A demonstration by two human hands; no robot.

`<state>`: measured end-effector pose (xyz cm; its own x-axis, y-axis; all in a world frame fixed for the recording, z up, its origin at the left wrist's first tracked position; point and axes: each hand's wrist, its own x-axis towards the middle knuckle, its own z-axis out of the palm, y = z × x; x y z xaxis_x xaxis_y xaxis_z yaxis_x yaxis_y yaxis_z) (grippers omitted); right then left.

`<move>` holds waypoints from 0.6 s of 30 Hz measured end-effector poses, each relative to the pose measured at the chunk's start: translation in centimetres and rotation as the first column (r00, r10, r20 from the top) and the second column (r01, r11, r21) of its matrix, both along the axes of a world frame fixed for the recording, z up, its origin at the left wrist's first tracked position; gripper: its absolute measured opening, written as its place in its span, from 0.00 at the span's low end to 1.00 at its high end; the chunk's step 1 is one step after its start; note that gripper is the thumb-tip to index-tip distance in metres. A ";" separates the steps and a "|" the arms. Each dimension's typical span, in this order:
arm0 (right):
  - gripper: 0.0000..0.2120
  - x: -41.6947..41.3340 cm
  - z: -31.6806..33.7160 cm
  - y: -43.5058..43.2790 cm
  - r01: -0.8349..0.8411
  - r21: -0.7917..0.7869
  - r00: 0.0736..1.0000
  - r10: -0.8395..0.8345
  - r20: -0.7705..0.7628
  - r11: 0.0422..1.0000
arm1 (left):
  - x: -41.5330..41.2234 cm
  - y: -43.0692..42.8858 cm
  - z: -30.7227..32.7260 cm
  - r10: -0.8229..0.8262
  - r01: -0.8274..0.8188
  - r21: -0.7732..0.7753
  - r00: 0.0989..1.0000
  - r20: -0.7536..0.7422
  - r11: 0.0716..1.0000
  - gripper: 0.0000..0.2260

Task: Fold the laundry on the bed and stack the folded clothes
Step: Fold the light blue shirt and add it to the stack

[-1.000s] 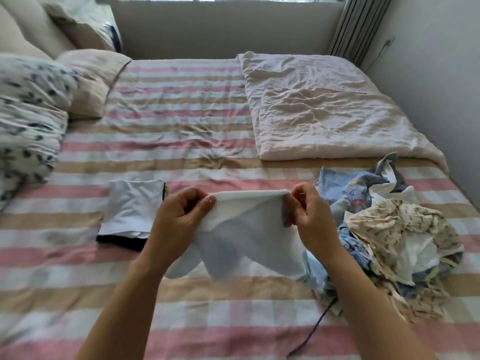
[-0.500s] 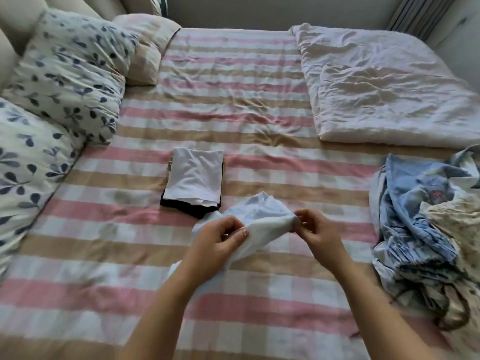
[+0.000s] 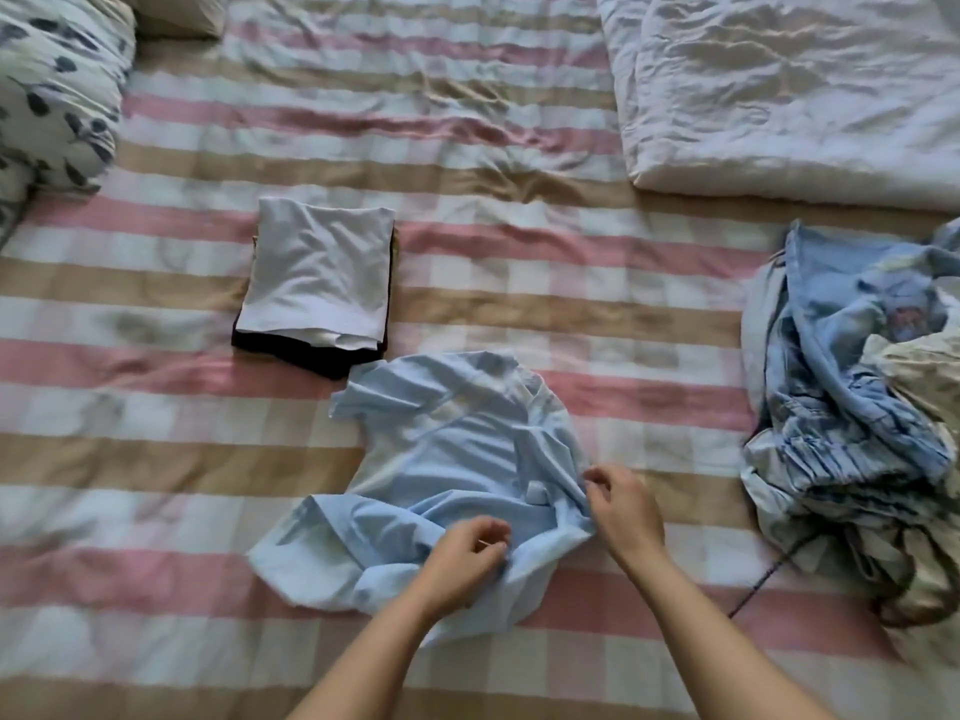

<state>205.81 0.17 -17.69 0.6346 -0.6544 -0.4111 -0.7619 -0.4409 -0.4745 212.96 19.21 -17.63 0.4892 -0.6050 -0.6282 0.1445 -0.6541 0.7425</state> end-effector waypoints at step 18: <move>0.09 -1.5 -3.0 -5.4 0.521 -0.080 0.845 -0.500 0.190 0.850 | 15.4 -8.2 -4.6 -0.266 0.129 0.239 0.615 0.742 0.962 0.20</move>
<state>204.32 -5.23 -20.74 0.2452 -0.9420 -0.2292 -0.8160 -0.0729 -0.5734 228.36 11.05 -22.26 0.7117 -0.6804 -0.1746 -0.5731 -0.7062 0.4158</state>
